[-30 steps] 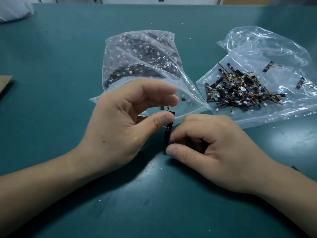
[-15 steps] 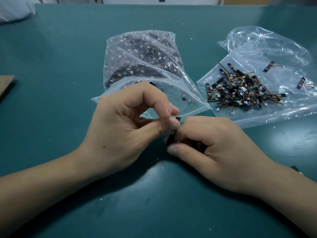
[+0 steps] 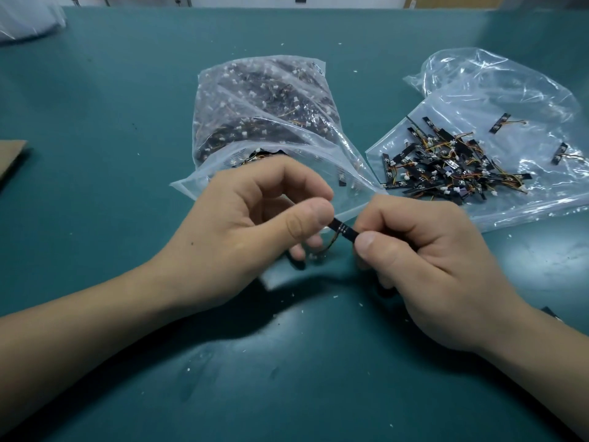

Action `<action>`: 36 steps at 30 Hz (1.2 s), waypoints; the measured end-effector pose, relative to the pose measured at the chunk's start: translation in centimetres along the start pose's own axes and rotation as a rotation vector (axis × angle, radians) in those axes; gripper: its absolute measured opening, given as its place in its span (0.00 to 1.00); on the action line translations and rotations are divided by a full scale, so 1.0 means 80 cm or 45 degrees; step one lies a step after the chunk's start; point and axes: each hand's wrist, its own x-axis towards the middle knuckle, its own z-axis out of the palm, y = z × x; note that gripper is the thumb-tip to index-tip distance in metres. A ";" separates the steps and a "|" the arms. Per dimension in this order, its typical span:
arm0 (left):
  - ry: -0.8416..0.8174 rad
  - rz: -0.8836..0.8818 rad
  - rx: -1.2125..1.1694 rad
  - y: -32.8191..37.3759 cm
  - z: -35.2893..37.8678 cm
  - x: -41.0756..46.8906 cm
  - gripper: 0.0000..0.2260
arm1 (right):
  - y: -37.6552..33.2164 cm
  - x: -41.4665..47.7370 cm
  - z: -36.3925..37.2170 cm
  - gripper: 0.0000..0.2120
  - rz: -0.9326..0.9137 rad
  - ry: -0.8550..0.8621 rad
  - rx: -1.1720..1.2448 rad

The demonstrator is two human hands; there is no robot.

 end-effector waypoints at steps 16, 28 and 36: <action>0.085 0.135 0.350 -0.007 -0.004 -0.002 0.05 | 0.003 0.000 0.003 0.14 0.073 -0.005 0.035; -0.040 0.075 0.414 0.003 0.000 -0.004 0.10 | 0.004 0.001 0.001 0.10 0.052 0.014 0.042; -0.113 0.116 0.616 0.006 0.003 -0.005 0.13 | 0.002 0.001 0.003 0.08 0.043 -0.074 -0.035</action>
